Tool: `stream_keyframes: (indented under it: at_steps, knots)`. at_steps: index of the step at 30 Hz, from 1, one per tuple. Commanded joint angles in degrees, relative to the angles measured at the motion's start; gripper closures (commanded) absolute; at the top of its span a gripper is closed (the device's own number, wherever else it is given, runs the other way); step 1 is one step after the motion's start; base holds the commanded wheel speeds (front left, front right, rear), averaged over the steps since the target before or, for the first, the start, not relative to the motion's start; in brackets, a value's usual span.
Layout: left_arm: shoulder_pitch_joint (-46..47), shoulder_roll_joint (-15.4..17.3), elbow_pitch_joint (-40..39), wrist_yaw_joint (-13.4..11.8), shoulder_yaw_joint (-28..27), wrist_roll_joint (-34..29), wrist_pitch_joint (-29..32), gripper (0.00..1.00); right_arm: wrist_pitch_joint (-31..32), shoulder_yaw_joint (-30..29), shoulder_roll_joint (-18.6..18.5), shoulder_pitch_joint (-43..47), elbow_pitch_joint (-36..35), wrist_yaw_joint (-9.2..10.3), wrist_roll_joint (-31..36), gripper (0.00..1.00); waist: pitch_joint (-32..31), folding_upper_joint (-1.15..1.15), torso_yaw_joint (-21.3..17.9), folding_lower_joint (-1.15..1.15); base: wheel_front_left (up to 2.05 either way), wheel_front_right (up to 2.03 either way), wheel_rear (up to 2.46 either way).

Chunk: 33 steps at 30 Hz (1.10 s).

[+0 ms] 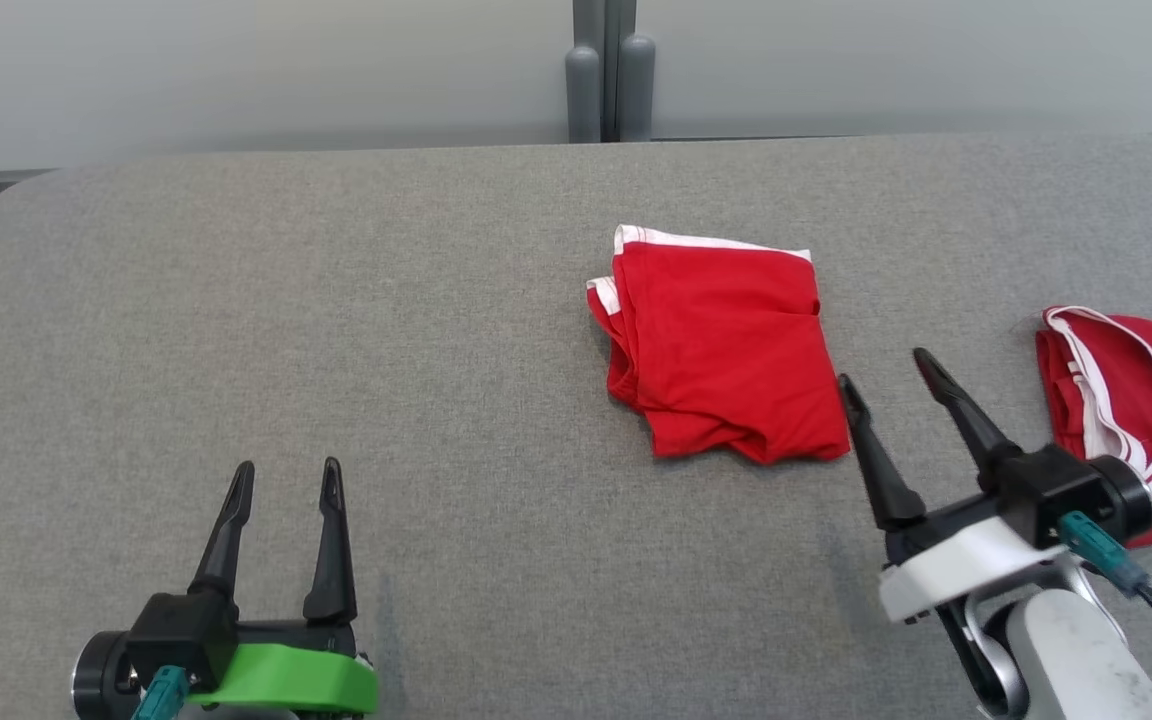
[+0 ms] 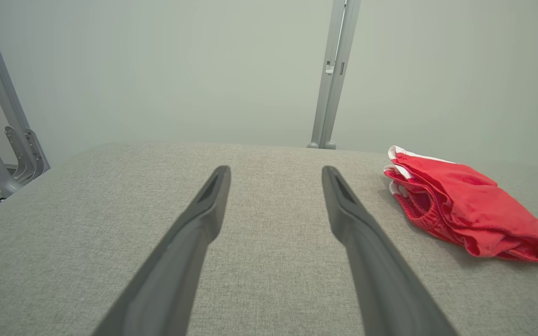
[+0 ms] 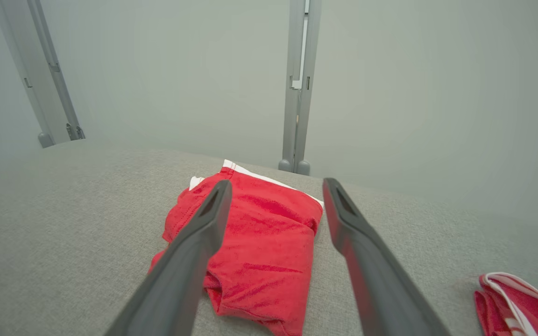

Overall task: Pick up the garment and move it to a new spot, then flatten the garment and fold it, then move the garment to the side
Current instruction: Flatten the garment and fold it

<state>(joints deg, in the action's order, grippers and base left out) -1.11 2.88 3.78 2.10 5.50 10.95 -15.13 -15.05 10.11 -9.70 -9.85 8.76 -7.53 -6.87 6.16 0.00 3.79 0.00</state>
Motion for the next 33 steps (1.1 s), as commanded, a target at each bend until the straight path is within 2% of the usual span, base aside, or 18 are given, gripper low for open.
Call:
stream_keyframes:
  at_steps: [1,2,4,13,33]
  knots:
    - [-1.0,0.1,0.2,0.4,-0.4,-0.4,0.0,0.0,-0.1,-1.3,0.4,1.5,-0.7,0.1,-0.6,0.0,-1.4,0.0,-0.7,0.0,0.0,0.0,0.0]
    - [-1.6,0.1,0.7,1.1,-0.8,-0.3,0.0,0.0,-0.1,-4.5,0.7,3.8,-1.4,0.1,-0.9,0.0,-2.1,0.0,-0.9,0.0,0.0,0.0,0.0]
    - [-2.0,0.2,1.1,1.8,-1.0,-0.4,0.0,0.0,-0.1,-7.3,1.4,5.3,-1.8,0.1,-1.4,0.0,-2.3,0.0,-1.2,0.0,0.0,0.0,0.0]
    - [-3.1,0.4,4.9,3.4,-2.9,0.2,0.0,0.0,-0.1,-15.6,3.3,10.0,3.2,0.1,0.6,0.0,-3.7,0.0,-1.9,0.0,0.0,0.0,0.0]
    - [-3.7,0.1,7.3,4.1,-4.8,-1.4,0.0,0.0,-0.1,-18.9,5.5,10.8,6.1,0.1,2.8,0.0,-5.0,0.0,-0.7,0.0,0.0,0.0,0.0]
